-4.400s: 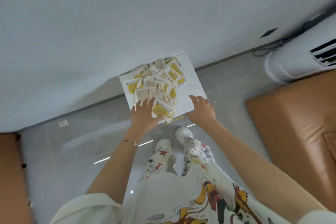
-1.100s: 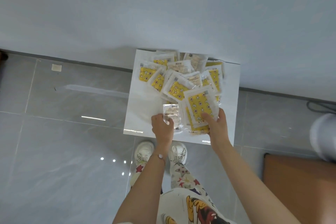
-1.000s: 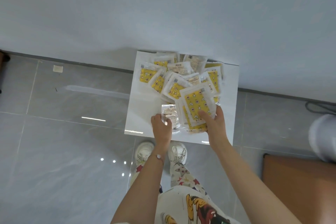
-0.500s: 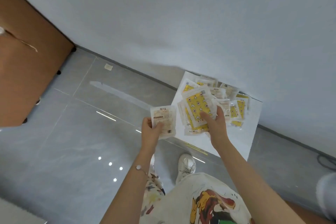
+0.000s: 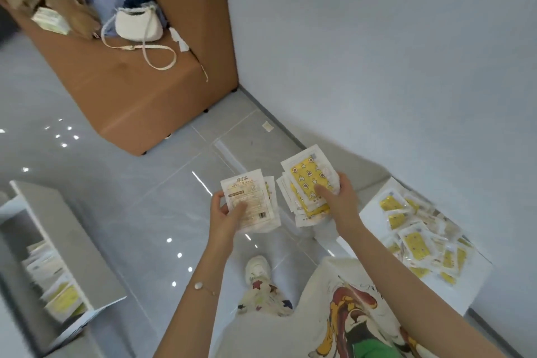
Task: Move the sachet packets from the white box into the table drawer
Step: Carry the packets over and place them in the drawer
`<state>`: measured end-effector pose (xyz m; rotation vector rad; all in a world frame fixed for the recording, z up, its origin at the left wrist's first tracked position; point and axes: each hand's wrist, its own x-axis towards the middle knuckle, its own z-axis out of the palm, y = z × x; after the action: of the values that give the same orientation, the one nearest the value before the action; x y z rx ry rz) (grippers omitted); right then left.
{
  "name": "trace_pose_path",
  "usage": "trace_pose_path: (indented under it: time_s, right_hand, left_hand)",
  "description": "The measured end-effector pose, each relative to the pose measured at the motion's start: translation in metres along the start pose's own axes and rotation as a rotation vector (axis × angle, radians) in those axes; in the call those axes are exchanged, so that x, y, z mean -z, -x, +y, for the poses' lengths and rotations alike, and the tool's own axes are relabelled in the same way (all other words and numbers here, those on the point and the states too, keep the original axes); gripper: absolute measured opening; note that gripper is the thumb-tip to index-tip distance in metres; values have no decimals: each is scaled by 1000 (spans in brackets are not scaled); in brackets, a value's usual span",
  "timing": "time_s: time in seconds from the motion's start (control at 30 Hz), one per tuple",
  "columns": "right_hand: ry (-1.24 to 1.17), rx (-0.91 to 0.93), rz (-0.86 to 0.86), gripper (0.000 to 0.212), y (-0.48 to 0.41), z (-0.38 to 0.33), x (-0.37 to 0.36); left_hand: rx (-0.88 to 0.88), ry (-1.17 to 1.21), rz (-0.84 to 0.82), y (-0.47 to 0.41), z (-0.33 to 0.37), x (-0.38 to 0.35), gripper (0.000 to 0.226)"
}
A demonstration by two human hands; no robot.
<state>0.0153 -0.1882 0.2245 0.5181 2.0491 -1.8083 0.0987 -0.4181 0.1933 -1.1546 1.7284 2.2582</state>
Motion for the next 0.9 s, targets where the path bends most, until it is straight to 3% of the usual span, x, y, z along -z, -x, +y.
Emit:
trace_pose_path:
  time_s: [0.2,0.5,0.77,0.9]
  right_hand:
    - [72,27,-219,42,-3,-47,-123]
    - [195,79,-528,40,-41,-81,-285]
    - [295,58,-764,32,-75,-113,-407]
    - [359,44,-881,41,-78,-128,-467]
  left_hand:
    - [-44,147,202,-14,45,91,31]
    - [-97,422,506,-49,79,200,38]
    - [-119,631,757,-83,103,257,35]
    - [-132,762,922,-85,109,282,35]
